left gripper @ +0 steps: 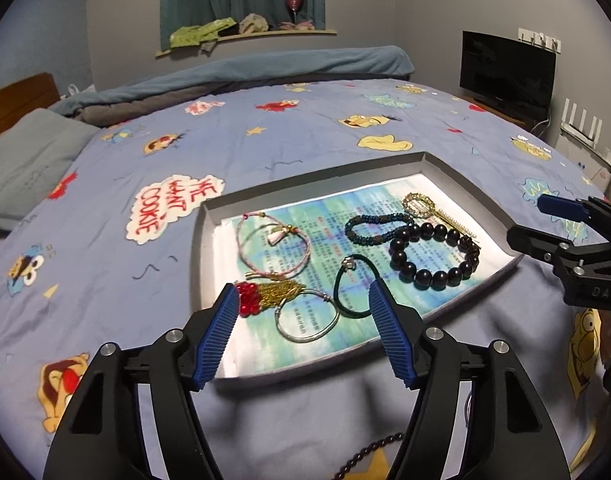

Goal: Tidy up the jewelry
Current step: 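Lift both open tools out of the gray box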

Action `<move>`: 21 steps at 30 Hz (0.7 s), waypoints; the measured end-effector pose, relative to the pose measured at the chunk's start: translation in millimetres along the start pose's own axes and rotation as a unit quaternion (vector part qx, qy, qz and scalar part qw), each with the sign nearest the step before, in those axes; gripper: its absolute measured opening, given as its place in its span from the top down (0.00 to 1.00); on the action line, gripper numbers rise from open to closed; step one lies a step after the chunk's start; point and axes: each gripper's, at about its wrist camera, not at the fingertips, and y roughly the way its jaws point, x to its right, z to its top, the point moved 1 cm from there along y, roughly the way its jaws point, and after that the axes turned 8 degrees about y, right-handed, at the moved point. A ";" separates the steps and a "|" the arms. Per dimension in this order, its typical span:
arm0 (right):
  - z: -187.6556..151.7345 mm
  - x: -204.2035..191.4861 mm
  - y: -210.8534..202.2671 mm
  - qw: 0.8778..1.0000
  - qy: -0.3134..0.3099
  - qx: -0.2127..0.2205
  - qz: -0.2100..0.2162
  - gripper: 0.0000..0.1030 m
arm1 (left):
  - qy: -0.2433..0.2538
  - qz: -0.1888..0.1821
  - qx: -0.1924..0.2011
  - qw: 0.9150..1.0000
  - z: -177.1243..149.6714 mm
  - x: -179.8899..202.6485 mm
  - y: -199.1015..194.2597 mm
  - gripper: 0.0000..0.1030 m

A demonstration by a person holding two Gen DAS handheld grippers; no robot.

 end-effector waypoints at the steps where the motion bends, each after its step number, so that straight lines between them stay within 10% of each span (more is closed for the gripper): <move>1: -1.1 0.0 -0.6 1.000 0.001 -0.001 0.001 0.14 | -0.001 0.002 0.002 1.000 -0.9 0.0 -2.9 0.30; 21: -45.1 -15.7 -29.9 0.999 -0.007 0.005 0.039 0.05 | 0.016 -0.005 -0.024 1.000 -52.2 -3.2 -40.7 0.18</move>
